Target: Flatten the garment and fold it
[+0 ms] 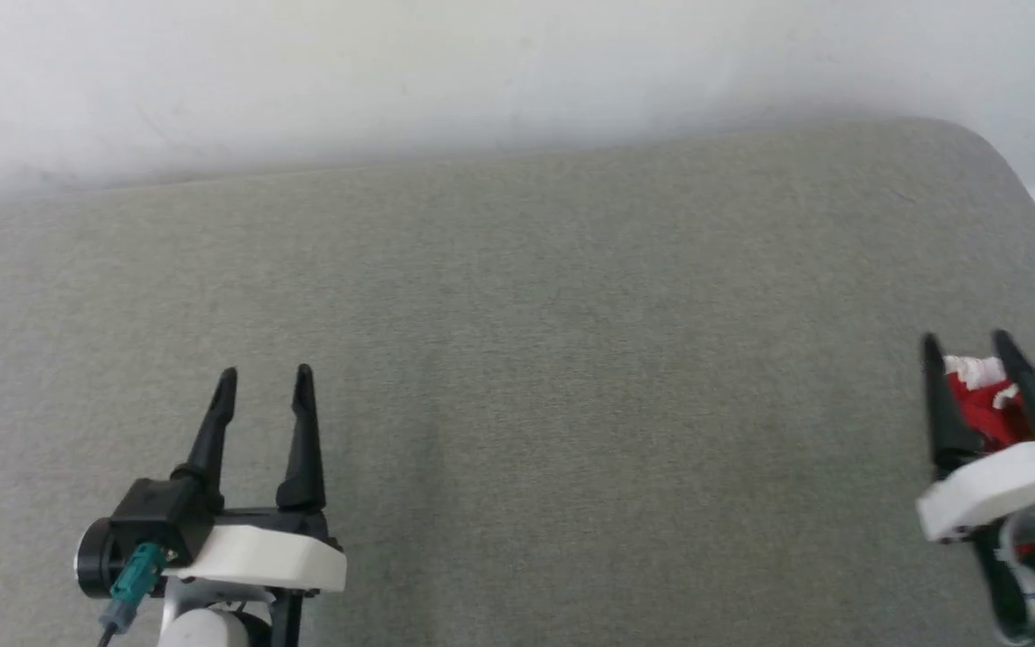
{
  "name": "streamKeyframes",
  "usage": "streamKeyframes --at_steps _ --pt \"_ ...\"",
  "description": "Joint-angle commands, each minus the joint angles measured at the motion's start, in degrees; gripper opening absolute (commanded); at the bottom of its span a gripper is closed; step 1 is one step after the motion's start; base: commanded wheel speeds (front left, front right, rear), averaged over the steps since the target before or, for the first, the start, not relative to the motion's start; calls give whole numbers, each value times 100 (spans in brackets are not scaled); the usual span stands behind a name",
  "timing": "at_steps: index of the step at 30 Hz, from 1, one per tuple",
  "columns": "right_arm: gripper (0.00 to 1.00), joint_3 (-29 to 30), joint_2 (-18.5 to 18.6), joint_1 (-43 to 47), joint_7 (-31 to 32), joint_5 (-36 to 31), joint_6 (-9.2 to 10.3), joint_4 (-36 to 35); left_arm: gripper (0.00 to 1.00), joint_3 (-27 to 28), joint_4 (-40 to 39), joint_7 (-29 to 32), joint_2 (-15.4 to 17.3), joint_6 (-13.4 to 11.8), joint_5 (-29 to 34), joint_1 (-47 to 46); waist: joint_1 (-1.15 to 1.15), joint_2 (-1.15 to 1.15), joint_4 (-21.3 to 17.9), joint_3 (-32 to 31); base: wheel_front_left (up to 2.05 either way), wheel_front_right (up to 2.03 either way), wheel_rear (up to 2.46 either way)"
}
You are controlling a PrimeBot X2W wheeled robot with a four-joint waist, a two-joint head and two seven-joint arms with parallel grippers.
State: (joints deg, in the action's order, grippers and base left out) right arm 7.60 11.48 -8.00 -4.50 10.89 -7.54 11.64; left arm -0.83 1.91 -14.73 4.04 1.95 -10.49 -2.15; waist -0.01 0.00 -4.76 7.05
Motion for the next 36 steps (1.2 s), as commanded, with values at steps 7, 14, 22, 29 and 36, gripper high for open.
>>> streamKeyframes --at_steps 7,14,22,29,36 --pt "100 -603 -549 431 7 -149 5 -945 100 236 220 -27 245 -29 84 240 1 0 365 -313 0 0 0" --pt "100 -727 -749 1052 143 -288 5 -1390 100 183 499 -27 379 28 168 488 1 0 380 -519 0 0 0" --pt "100 -638 -836 1444 200 -506 5 -1593 100 81 605 -27 317 18 205 601 1 0 371 -606 0 0 0" --pt "0 -682 -829 1446 202 -486 1 -1604 0 63 724 6 316 34 148 556 1 0 376 -628 0 0 0" --pt "0 -683 -827 1422 211 -507 1 -1586 0 65 689 61 301 27 175 543 1 0 379 -632 0 0 0"
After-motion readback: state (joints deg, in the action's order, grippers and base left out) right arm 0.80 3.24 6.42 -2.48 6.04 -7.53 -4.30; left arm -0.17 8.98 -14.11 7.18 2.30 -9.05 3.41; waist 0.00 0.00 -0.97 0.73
